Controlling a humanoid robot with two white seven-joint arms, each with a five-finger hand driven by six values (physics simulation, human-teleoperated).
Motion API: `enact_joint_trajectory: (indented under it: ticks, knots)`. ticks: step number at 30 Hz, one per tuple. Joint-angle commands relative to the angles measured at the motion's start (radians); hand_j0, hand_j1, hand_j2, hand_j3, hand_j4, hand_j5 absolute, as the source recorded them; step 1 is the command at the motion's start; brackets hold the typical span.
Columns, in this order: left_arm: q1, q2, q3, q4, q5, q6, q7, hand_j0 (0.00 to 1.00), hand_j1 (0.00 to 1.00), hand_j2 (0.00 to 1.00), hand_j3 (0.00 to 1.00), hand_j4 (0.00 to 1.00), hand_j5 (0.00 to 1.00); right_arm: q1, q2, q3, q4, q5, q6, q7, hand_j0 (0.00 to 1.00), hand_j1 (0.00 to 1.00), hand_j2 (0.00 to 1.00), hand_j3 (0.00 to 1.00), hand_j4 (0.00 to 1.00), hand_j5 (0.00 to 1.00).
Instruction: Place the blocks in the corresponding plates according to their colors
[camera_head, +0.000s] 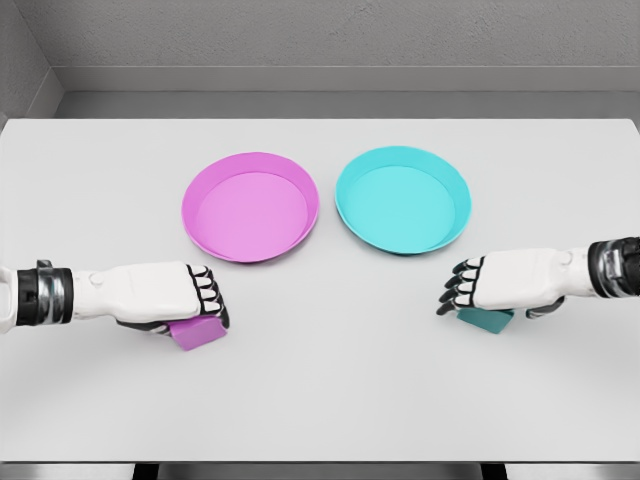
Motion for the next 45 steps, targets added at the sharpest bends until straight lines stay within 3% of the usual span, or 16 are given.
enact_joint_trajectory:
  ticks: [1, 4, 10, 12, 14, 16, 19, 22, 26, 29, 31, 34, 35, 40, 45]
  knots:
    - [-0.001, -0.001, -0.007, 0.0, -0.005, -0.005, -0.004, 0.43, 0.43, 0.43, 0.43, 0.43, 0.43, 0.0, 0.018, -0.002, 0.004, 0.003, 0.002, 0.0, 0.96, 0.96, 0.96, 0.96, 0.96, 0.96]
    - [-0.028, 0.0, -0.006, -0.002, -0.002, -0.005, -0.004, 0.41, 0.41, 0.41, 0.41, 0.41, 0.41, 0.0, 0.018, 0.001, 0.006, 0.016, 0.002, 0.0, 0.96, 0.96, 0.96, 0.96, 0.96, 0.96]
    - [-0.124, -0.001, -0.003, 0.003, 0.006, -0.005, -0.003, 0.41, 0.41, 0.41, 0.41, 0.41, 0.41, 0.005, 0.018, 0.0, 0.015, 0.016, 0.002, 0.0, 0.77, 0.77, 0.77, 0.77, 0.77, 0.77]
    - [-0.169, -0.007, -0.001, 0.031, 0.029, -0.005, -0.003, 0.41, 0.41, 0.41, 0.41, 0.41, 0.41, 0.003, 0.018, -0.002, 0.017, 0.014, 0.002, 0.0, 0.76, 0.76, 0.76, 0.76, 0.76, 0.76]
    - [-0.221, -0.052, -0.004, 0.106, 0.032, -0.005, -0.003, 0.41, 0.41, 0.41, 0.41, 0.41, 0.41, 0.005, 0.018, -0.003, 0.021, 0.013, 0.002, 0.0, 0.75, 0.75, 0.75, 0.75, 0.75, 0.75]
    - [-0.27, -0.154, -0.007, 0.245, 0.028, -0.005, -0.006, 0.41, 0.41, 0.41, 0.41, 0.41, 0.41, 0.003, 0.023, -0.005, 0.023, 0.011, 0.002, 0.0, 0.69, 0.69, 0.69, 0.69, 0.69, 0.69]
    - [-0.299, -0.199, -0.007, 0.256, 0.026, -0.005, -0.027, 0.41, 0.41, 0.41, 0.41, 0.41, 0.41, 0.003, 0.033, -0.005, 0.026, 0.009, 0.002, 0.0, 0.69, 0.69, 0.69, 0.69, 0.69, 0.69]
    - [-0.322, -0.329, -0.007, 0.396, 0.02, -0.005, -0.101, 0.41, 0.41, 0.41, 0.41, 0.41, 0.41, 0.005, 0.033, -0.008, 0.031, 0.005, 0.002, 0.0, 0.69, 0.69, 0.69, 0.69, 0.69, 0.69]
    - [-0.348, -0.394, -0.007, 0.528, 0.02, -0.005, -0.103, 0.42, 0.42, 0.42, 0.42, 0.42, 0.42, 0.003, 0.041, -0.068, 0.067, -0.017, 0.002, 0.0, 0.69, 0.69, 0.69, 0.69, 0.69, 0.69]
    - [-0.365, -0.415, -0.009, 0.554, 0.017, -0.005, -0.104, 0.43, 0.43, 0.43, 0.43, 0.43, 0.43, 0.003, 0.043, -0.135, 0.104, -0.056, 0.002, 0.0, 0.69, 0.69, 0.69, 0.69, 0.69, 0.69]
    - [-0.367, -0.42, -0.009, 0.586, 0.018, -0.005, -0.104, 0.48, 0.48, 0.48, 0.48, 0.48, 0.48, 0.003, 0.043, -0.168, 0.124, -0.087, 0.002, 0.0, 0.69, 0.69, 0.69, 0.69, 0.69, 0.69]
    - [-0.367, -0.425, -0.006, 0.618, 0.026, -0.005, -0.103, 0.92, 0.92, 0.92, 0.92, 0.92, 0.92, 0.003, 0.073, -0.209, 0.136, -0.129, 0.002, 0.0, 0.69, 0.69, 0.69, 0.69, 0.69, 0.69]
    - [-0.367, -0.423, -0.004, 0.618, 0.031, -0.005, -0.1, 1.0, 1.0, 1.0, 1.0, 1.0, 1.0, 0.003, 0.108, -0.243, 0.172, -0.13, 0.002, 0.0, 0.69, 0.69, 0.69, 0.69, 0.69, 0.69]
    - [-0.376, -0.421, 0.0, 0.615, 0.032, -0.005, -0.1, 1.0, 1.0, 1.0, 1.0, 1.0, 1.0, -0.029, 0.271, -0.369, 0.337, -0.13, 0.002, 0.0, 0.69, 0.69, 0.69, 0.69, 0.69, 0.69]
    - [-0.382, -0.411, 0.006, 0.624, 0.057, -0.005, -0.095, 1.0, 1.0, 1.0, 1.0, 1.0, 1.0, -0.097, 0.369, -0.369, 0.36, -0.129, 0.002, 0.0, 0.73, 0.73, 0.73, 0.73, 0.73, 0.73]
